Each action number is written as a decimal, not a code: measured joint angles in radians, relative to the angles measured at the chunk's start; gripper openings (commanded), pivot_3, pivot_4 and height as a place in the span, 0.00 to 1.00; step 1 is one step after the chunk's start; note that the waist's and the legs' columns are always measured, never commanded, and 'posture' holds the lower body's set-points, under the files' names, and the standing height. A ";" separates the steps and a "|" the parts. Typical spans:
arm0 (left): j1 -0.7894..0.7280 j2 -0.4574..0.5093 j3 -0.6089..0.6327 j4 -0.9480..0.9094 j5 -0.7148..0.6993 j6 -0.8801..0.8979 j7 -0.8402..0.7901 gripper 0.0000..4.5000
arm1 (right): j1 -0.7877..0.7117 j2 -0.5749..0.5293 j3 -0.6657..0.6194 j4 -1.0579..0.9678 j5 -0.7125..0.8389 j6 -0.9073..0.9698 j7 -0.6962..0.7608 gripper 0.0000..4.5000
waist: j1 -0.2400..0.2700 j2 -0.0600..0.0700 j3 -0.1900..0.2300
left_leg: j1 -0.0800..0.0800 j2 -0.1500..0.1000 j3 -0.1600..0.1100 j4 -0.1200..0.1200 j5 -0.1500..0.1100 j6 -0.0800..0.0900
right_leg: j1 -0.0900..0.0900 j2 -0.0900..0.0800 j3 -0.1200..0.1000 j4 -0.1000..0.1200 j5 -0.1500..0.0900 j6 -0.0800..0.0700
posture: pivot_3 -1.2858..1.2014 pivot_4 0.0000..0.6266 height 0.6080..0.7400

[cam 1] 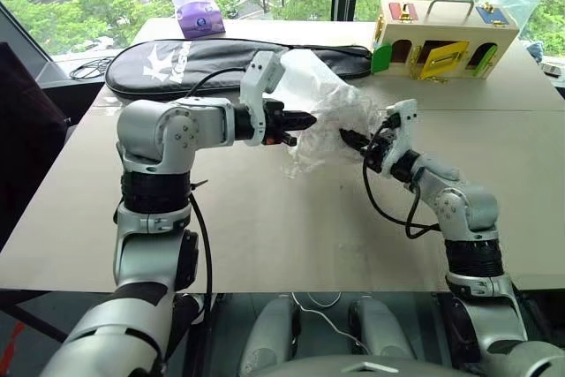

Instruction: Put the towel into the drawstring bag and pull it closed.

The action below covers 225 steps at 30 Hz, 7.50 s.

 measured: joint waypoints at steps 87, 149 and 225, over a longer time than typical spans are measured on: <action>0.085 0.153 -0.053 0.043 -0.115 -0.247 -0.355 0.00 | -0.091 -0.307 0.325 0.558 -0.628 -1.202 0.061 0.02 | -0.026 -0.003 0.009 | 0.001 0.000 0.003 -0.008 0.002 -0.003 | -0.002 0.001 0.003 -0.003 0.000 0.000 | 0.52 0.24 1.00; 0.090 0.145 -0.093 0.081 -0.054 -0.318 -0.387 0.00 | -0.044 -0.224 0.252 0.503 -0.572 -0.876 0.085 0.63 | -0.025 -0.003 0.009 | 0.002 0.000 0.002 -0.007 0.002 -0.003 | -0.002 0.001 0.002 -0.001 0.000 0.000 | 0.52 0.24 1.00; 0.714 -0.261 0.084 -0.203 0.210 -0.903 0.235 0.01 | 0.017 -0.118 -0.002 0.269 -0.496 -0.703 -0.337 0.00 | -0.009 -0.002 0.009 | 0.003 0.000 0.002 -0.007 0.001 0.000 | -0.002 0.000 0.002 0.000 0.001 -0.001 | 0.52 0.24 1.00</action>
